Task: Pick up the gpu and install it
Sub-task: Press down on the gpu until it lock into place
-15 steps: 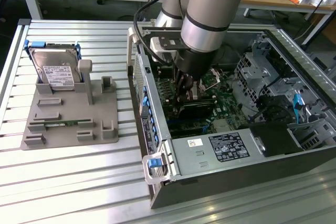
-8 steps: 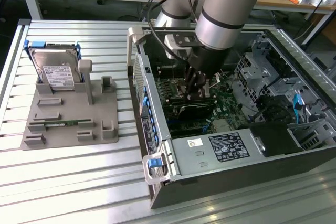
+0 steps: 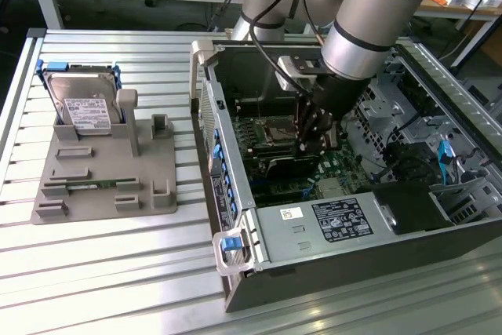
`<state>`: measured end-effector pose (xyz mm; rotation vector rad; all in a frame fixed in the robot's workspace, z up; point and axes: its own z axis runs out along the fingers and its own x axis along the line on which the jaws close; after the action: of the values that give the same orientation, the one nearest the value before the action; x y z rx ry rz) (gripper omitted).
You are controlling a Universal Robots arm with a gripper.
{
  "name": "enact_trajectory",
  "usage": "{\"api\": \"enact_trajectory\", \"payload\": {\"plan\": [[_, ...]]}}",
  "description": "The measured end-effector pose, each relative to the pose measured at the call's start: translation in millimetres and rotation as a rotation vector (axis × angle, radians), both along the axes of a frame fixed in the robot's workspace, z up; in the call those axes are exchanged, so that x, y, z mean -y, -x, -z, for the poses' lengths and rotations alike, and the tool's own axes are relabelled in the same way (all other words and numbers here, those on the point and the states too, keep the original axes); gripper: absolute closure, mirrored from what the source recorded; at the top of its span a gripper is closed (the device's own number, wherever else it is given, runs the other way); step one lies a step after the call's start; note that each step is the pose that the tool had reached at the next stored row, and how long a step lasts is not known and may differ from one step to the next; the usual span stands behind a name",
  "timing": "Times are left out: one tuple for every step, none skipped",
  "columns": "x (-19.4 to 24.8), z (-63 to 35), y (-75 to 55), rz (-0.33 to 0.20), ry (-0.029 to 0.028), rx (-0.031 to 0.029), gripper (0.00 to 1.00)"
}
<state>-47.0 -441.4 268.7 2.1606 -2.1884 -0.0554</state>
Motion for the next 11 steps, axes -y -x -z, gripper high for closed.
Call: {"api": "enact_trajectory", "payload": {"plan": [[0.2, 1.1, -0.6, 0.0, -0.0008, -0.0009, 0.89], [0.6, 2.2, -1.4, 0.0, -0.0002, -0.003, 0.89], [1.0, 3.3, -1.9, 0.0, -0.0005, -0.0043, 0.89], [1.6, 2.4, -1.7, 0.0, 0.0012, -0.0051, 0.89], [0.9, 0.0, -2.1, 0.0, -0.0017, -0.0039, 0.89], [1.0, -9.7, -2.5, 0.0, -0.0018, -0.0037, 0.89], [1.1, -17.0, -2.5, 0.0, -0.0009, -0.0042, 0.89], [1.1, -27.7, -2.6, 0.0, -0.0012, -0.0041, 0.89], [1.0, -46.3, -2.7, 0.0, -0.0012, -0.0041, 0.89], [1.0, -54.9, -2.7, 0.0, -0.001, -0.0041, 0.89], [1.0, -62.7, -2.7, 0.0, -0.001, -0.0041, 0.89]]}}
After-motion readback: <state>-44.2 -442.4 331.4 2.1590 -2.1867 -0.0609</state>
